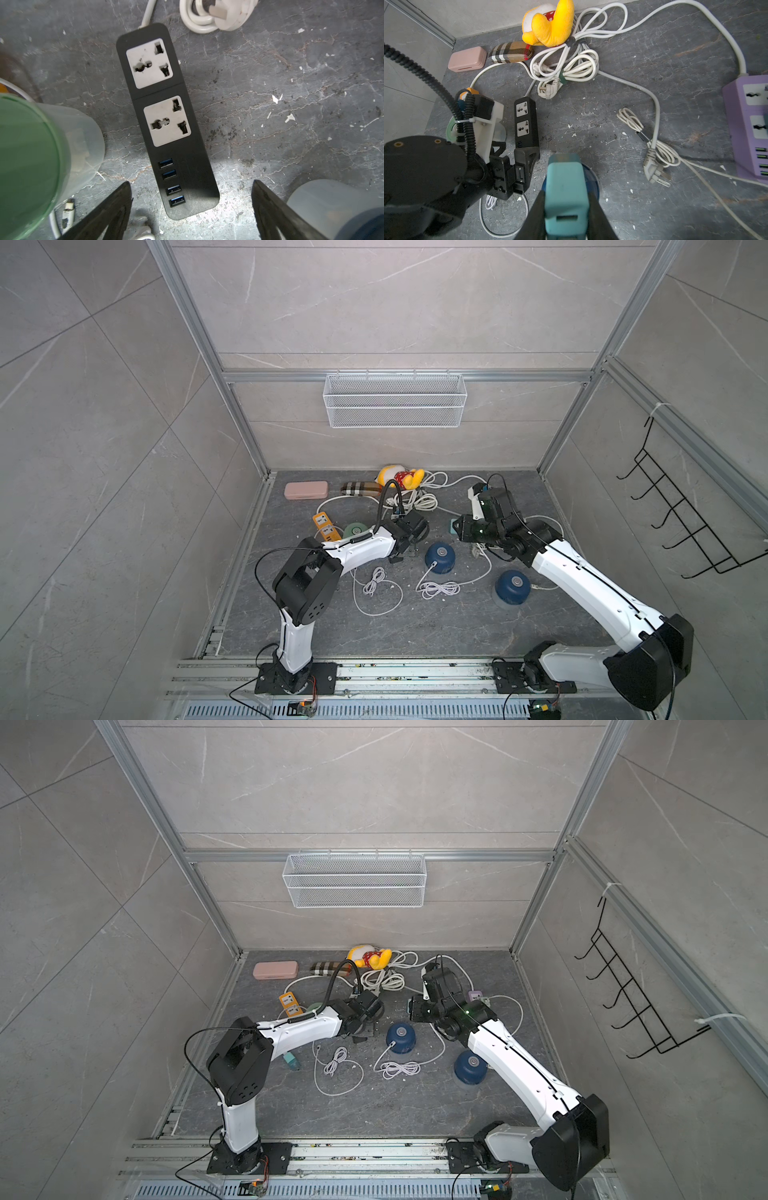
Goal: Charge the cordless meat grinders
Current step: Move the socket to the center of the board.
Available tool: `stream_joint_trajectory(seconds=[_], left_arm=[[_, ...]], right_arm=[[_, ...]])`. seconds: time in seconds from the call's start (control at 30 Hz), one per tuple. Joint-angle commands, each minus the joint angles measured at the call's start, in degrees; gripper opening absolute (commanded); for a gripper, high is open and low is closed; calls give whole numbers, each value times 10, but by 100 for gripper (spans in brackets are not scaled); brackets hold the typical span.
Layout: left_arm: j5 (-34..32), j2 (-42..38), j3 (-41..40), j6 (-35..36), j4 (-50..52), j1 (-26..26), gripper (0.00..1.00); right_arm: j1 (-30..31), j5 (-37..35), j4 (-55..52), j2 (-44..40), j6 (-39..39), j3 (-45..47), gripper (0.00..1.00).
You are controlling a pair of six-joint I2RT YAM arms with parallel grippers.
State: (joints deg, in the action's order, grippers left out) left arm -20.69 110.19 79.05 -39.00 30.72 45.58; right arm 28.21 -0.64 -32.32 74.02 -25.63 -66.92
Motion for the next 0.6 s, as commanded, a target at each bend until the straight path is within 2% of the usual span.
stream_joint_trajectory(seconds=[0.0,0.3,0.47,0.57], left_arm=[[25,23,-2,-8,-17,-15,87],[62,51,-11,-15,-41,-25,74],[70,42,-14,-13,-46,-18,45],[74,36,-7,-10,-44,1,37]], right_arm=[[-3,-1,2,-17,11,8,0],[-3,-2,1,-16,13,6,0],[-3,-3,1,-15,13,5,0],[-2,-5,0,-13,15,4,0]])
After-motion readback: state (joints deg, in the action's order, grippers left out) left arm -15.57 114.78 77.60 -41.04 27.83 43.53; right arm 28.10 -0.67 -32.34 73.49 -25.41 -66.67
